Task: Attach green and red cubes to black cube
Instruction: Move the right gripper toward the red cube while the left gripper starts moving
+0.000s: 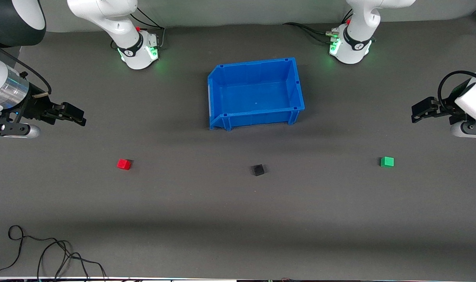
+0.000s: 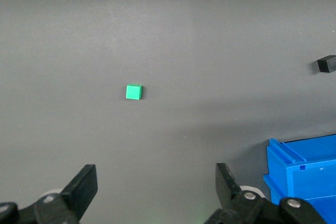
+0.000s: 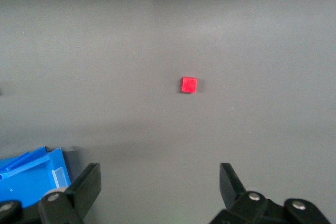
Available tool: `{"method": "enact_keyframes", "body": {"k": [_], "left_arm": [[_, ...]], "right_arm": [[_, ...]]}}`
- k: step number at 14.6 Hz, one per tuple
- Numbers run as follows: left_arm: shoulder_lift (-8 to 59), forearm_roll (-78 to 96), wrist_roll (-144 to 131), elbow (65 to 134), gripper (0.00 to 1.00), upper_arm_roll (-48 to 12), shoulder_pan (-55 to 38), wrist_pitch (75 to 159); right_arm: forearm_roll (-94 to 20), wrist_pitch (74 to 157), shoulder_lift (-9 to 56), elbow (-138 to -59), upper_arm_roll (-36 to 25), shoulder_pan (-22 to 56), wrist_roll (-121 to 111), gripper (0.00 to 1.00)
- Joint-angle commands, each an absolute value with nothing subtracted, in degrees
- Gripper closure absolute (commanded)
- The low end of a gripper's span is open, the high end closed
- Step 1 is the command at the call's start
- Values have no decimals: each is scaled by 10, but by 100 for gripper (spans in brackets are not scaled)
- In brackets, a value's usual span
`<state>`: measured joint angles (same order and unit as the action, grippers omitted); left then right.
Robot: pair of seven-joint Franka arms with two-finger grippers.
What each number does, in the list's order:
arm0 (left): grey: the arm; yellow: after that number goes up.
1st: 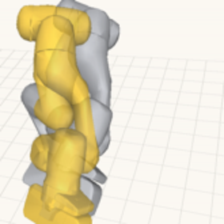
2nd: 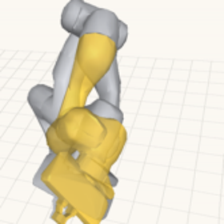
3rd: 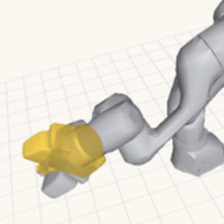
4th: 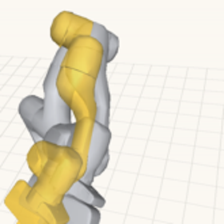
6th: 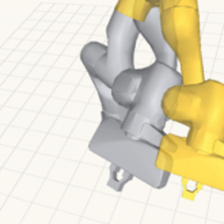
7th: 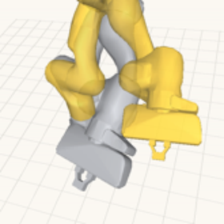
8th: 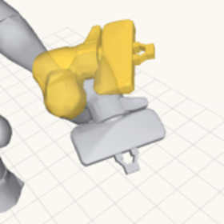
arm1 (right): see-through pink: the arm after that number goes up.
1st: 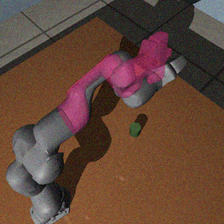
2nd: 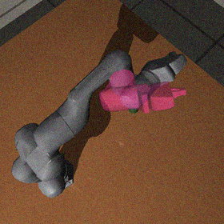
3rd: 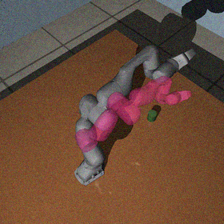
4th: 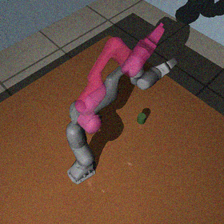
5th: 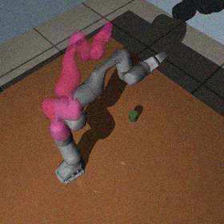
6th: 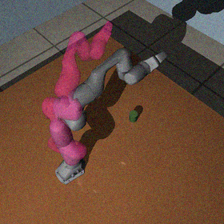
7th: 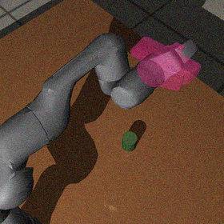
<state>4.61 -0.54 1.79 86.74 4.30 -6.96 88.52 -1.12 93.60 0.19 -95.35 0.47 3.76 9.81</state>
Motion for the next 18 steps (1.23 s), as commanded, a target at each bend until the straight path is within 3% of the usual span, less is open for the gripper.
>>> {"method": "enact_keyframes", "body": {"k": [1, 10, 18], "left_arm": [[43, -4, 15, 865, 0, 52, -78, 885], [53, 3, -8, 846, 0, 55, -70, 881], [58, 20, -299, 854, 0, 55, -6, 874]], "right_arm": [[-4, 937, -4, -958, 8, 36, 98, 0], [-4, 939, -3, -958, 8, 35, 99, 0], [-3, 983, 35, -971, 0, 31, 98, 0]]}}
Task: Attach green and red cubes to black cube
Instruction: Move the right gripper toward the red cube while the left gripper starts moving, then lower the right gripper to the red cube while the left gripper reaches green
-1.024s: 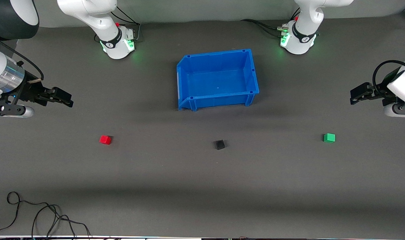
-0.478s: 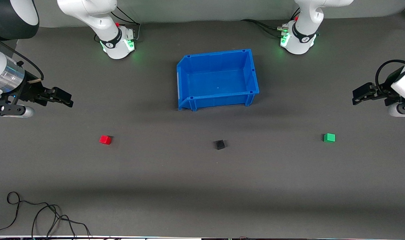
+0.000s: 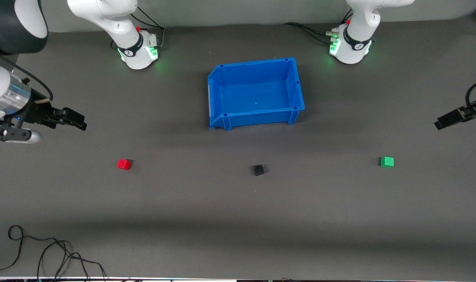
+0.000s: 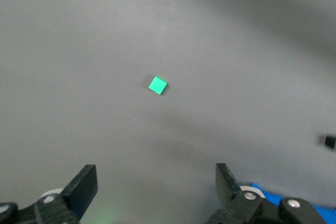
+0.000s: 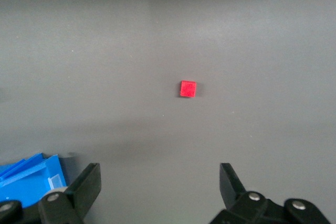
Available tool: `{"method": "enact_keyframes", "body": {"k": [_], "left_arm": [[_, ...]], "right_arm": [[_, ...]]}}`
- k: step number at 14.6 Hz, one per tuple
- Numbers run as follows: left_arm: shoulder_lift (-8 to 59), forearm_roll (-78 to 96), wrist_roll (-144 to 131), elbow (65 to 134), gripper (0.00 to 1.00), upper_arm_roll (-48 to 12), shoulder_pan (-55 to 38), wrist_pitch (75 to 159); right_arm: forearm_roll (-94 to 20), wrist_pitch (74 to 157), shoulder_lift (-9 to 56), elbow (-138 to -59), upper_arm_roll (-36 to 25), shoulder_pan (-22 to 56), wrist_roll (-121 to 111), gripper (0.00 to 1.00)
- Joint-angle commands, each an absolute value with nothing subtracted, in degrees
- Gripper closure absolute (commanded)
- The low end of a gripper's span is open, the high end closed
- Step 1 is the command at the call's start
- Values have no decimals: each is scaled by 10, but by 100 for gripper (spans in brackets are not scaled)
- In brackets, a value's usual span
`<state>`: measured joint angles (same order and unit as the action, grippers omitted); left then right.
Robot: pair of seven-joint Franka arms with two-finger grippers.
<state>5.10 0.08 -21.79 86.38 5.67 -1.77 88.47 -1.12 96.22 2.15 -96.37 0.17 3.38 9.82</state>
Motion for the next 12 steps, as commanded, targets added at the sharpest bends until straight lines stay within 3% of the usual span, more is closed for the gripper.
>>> {"method": "enact_keyframes", "body": {"k": [1, 7, 12], "left_arm": [[63, 38, -358, 854, 0, 57, -4, 872], [107, 76, -642, 853, 0, 59, 29, 889], [167, 127, -651, 903, 0, 59, 63, 988]], "right_arm": [[-3, 1003, 36, -989, -1, 31, 98, 0], [-4, 1212, 47, -1137, -17, 30, 92, 0], [-5, 1355, 102, -1207, -18, 30, 92, 0]]}}
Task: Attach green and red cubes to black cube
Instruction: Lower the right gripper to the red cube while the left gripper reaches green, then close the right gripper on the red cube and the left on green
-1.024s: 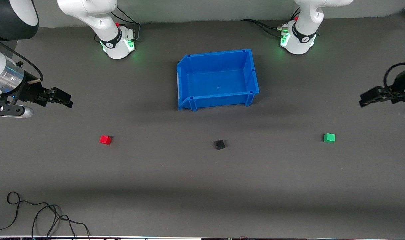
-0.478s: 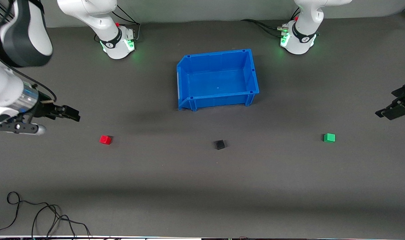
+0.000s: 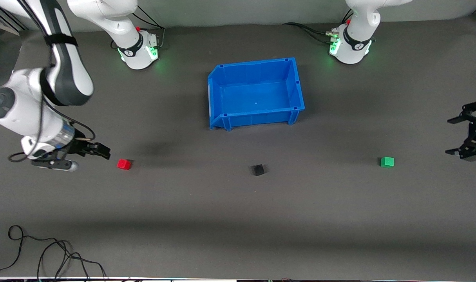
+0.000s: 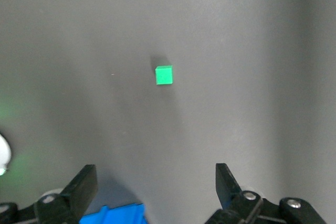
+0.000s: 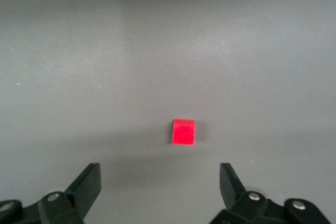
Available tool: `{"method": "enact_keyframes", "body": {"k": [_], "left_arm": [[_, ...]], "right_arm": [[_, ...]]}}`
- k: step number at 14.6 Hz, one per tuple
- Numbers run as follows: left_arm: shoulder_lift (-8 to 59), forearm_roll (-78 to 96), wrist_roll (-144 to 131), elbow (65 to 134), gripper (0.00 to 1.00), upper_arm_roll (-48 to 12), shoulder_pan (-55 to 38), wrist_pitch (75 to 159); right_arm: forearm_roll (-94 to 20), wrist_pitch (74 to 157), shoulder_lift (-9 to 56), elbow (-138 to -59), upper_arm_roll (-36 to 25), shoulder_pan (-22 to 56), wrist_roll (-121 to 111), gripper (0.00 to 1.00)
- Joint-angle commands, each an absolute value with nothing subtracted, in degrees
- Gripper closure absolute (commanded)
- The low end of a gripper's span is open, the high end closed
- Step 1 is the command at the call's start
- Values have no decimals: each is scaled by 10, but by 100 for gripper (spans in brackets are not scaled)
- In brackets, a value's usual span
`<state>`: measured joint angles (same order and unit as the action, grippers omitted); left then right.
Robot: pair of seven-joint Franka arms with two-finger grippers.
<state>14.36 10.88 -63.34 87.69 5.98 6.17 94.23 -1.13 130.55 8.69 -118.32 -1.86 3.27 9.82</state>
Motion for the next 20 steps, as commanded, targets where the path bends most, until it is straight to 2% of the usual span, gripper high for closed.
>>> {"method": "enact_keyframes", "body": {"k": [1, 5, 8, 11, 17, 20], "left_arm": [[174, 128, -650, 931, 0, 58, 63, 1026], [202, 198, -609, 1023, 0, 58, 72, 1160], [242, 227, -589, 1046, 0, 55, 71, 1232], [283, 247, -583, 1072, 0, 52, 62, 1321], [309, 255, -552, 1103, 0, 40, 62, 1382], [303, 255, -546, 1112, 0, 40, 63, 1372]], "right_arm": [[-5, 1377, 117, -1215, -19, 29, 92, 0], [-5, 1452, 170, -1234, -31, 29, 93, 0], [-6, 1529, 206, -1259, -32, 29, 94, 0], [-6, 1560, 235, -1261, -32, 29, 95, 0], [-7, 1607, 272, -1261, -32, 27, 97, 1], [-7, 1609, 272, -1261, -32, 27, 100, 8]]}}
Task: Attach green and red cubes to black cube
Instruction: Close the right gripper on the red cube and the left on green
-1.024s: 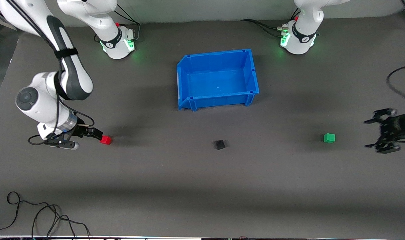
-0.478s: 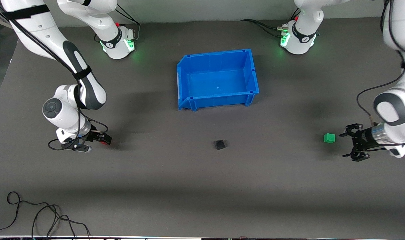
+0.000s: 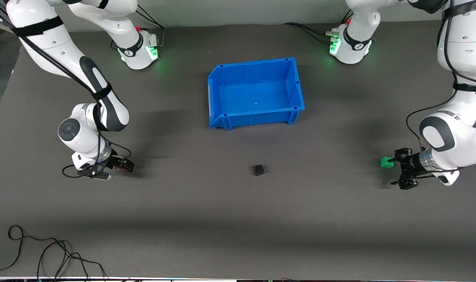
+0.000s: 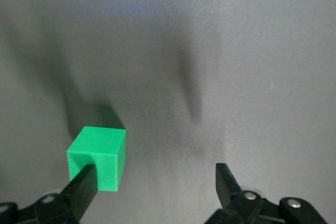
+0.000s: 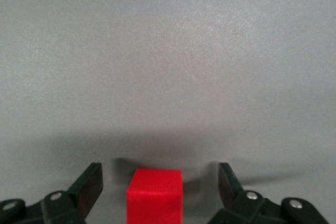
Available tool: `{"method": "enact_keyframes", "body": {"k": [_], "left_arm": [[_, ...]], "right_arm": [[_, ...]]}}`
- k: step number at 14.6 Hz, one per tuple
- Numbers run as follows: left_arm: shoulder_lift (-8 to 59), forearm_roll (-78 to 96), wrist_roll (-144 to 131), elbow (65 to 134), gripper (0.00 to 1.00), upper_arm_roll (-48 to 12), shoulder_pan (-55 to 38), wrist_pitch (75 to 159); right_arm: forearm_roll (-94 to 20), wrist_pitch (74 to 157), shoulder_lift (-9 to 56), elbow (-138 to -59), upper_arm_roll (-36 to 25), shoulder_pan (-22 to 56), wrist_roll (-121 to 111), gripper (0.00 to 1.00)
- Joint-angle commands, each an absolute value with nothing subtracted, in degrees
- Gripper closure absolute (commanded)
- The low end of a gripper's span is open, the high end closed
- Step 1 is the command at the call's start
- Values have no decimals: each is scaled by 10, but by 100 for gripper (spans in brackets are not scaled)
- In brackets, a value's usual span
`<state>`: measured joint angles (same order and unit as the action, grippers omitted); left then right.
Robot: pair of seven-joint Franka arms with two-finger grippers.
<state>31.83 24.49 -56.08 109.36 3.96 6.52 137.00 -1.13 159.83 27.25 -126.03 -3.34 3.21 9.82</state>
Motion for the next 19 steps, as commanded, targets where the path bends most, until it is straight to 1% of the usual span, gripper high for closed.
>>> {"method": "enact_keyframes", "body": {"k": [1, 3, 7, 9, 12, 13, 15, 16, 17, 18, 19], "left_arm": [[301, 255, -545, 1112, 0, 40, 63, 1368], [296, 254, -544, 1113, 0, 41, 63, 1352], [289, 251, -545, 1119, 0, 44, 69, 1331], [285, 249, -545, 1120, 0, 46, 70, 1321], [290, 248, -545, 1126, 0, 50, 73, 1326], [293, 247, -543, 1130, 0, 52, 76, 1332], [303, 247, -536, 1133, 0, 52, 78, 1350], [308, 246, -536, 1137, 0, 51, 78, 1360], [308, 246, -536, 1138, 0, 51, 78, 1362], [306, 246, -536, 1138, 6, 52, 78, 1361], [304, 246, -536, 1138, 6, 51, 78, 1358]], "right_arm": [[-7, 1609, 272, -1261, -32, 27, 102, 12], [-10, 1609, 272, -1261, -32, 22, 102, 23], [-15, 1609, 272, -1261, -32, 21, 102, 36], [-15, 1609, 272, -1261, -32, 21, 102, 39], [-25, 1609, 273, -1261, -32, 22, 102, 39], [-25, 1609, 273, -1261, -31, 22, 102, 41], [-25, 1609, 273, -1261, -31, 22, 102, 53], [-25, 1609, 273, -1261, -31, 22, 102, 57], [-25, 1609, 274, -1261, -31, 22, 102, 58], [-25, 1609, 274, -1261, -31, 22, 102, 58], [-25, 1609, 274, -1261, -30, 22, 102, 58]]}}
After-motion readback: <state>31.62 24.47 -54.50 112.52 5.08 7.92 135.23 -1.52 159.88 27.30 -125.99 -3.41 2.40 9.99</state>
